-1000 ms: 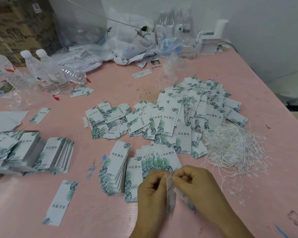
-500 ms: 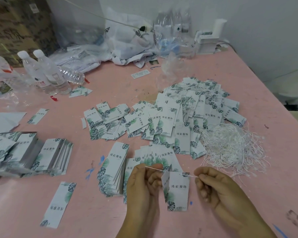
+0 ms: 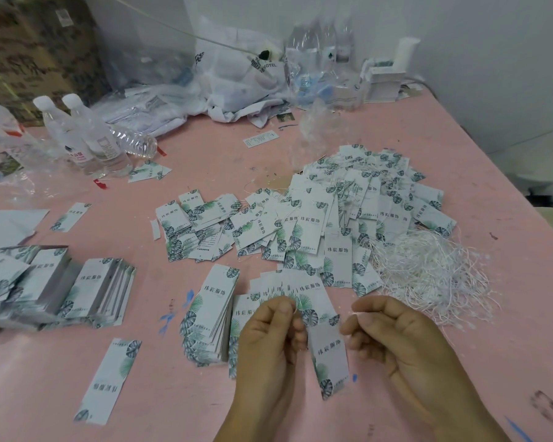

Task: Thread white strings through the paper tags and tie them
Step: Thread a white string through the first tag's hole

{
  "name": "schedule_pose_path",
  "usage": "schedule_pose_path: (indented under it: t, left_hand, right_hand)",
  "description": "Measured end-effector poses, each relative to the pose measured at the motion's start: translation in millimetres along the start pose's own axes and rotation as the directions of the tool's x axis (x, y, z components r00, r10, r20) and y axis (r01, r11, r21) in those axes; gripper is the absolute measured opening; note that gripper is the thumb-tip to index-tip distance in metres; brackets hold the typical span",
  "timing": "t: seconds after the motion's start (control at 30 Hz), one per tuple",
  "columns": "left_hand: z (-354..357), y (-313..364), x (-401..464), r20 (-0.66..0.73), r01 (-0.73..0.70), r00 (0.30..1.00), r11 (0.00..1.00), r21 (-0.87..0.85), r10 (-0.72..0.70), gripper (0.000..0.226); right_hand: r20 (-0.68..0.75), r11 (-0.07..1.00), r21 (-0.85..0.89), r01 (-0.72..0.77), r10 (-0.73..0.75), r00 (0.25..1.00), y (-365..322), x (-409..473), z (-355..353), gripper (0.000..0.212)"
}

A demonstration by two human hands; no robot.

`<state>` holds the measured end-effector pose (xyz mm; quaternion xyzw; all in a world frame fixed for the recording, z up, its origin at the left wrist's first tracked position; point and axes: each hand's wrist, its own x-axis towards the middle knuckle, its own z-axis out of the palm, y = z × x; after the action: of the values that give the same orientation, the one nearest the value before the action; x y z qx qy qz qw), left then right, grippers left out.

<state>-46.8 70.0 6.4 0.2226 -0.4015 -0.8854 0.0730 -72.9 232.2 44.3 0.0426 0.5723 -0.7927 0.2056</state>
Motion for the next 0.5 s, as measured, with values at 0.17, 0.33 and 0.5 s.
schedule_pose_path:
  t: [0.17, 0.33, 0.5]
  left_hand:
    - [5, -1, -7, 0.082, -0.031, 0.996, 0.999, 0.035, 0.029, 0.007]
    - [0, 0, -10, 0.157, -0.036, 0.987, 0.995, 0.095, 0.021, 0.017]
    - [-3, 0, -9, 0.196, -0.079, 0.98, 0.98, 0.181, 0.043, 0.027]
  right_hand:
    - [-0.039, 0.963, -0.211, 0.171, -0.183, 0.982, 0, 1, 21, 0.021]
    - [-0.051, 0.954, -0.247, 0.169, -0.188, 0.981, 4, 0, 29, 0.029]
    - [-0.094, 0.966, -0.194, 0.172, -0.193, 0.977, 4, -1, 31, 0.03]
